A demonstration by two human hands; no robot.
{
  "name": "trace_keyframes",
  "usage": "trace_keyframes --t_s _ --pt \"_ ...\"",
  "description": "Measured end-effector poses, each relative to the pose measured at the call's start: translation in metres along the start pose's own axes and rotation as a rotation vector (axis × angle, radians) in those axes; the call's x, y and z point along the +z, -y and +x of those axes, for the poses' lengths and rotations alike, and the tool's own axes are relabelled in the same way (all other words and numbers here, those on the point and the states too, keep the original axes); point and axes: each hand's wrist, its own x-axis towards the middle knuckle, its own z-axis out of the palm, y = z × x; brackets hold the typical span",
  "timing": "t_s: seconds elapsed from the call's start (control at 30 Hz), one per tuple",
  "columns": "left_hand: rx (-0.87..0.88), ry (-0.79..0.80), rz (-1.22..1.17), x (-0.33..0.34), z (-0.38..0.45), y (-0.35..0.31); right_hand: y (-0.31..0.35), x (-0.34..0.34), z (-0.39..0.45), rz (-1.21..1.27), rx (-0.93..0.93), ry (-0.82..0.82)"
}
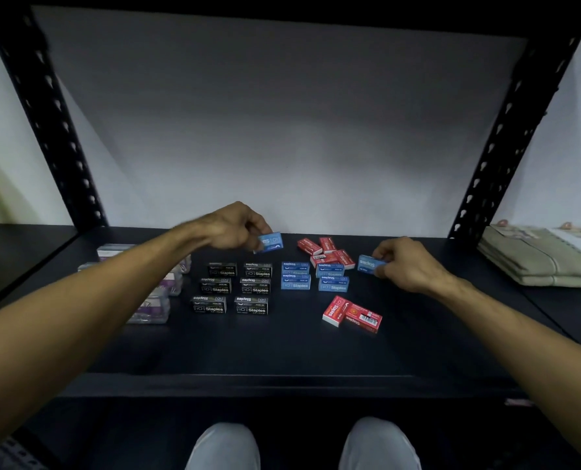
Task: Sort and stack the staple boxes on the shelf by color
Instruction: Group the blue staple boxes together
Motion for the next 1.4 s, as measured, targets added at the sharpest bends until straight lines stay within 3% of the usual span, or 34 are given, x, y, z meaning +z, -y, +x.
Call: trace_keyframes --t_s 0.43,1.17,1.4 --pt "0.048 0.115 -0.012 0.020 -0.027 -0.037 0.011 -0.005 -0.027 0.046 -0.103 0.051" --pt "0.095 0.057 0.406 0.092 -0.031 -0.046 -0.005 0.018 -0.032 0.001 -0.053 0.205" --pt "0.140 0.033 0.339 0.083 -0.035 -0.048 -0.009 0.010 -0.033 -0.033 -0.046 0.214"
